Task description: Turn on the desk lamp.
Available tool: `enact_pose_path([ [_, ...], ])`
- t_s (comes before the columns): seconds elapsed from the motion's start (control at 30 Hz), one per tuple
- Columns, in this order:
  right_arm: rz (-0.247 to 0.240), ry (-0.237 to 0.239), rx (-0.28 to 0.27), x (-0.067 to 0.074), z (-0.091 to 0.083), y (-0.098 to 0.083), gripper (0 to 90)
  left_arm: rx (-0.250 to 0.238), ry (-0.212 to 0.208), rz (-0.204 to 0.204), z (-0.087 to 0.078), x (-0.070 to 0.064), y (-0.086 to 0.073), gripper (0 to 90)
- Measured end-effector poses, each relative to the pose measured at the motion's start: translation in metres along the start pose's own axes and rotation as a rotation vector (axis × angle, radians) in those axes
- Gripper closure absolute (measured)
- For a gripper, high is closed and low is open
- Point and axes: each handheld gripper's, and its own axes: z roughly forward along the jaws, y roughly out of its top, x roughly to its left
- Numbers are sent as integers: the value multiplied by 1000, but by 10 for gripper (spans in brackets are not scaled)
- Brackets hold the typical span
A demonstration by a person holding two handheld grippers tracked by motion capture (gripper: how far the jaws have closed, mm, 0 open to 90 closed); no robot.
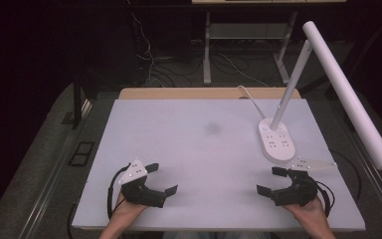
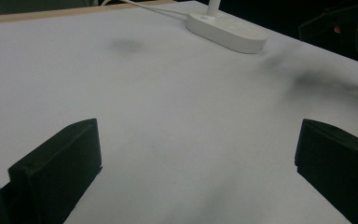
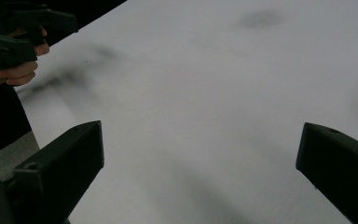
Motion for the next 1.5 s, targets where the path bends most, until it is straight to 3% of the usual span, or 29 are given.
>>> enact_pose_path([
  [0.83, 22, 33, 57, -4, 0, 1, 3, 15, -9, 12, 0, -2, -1, 0],
  [1.5, 14, 18, 72, -9, -2, 23, 3, 20, -8, 15, 1, -4, -1, 0],
])
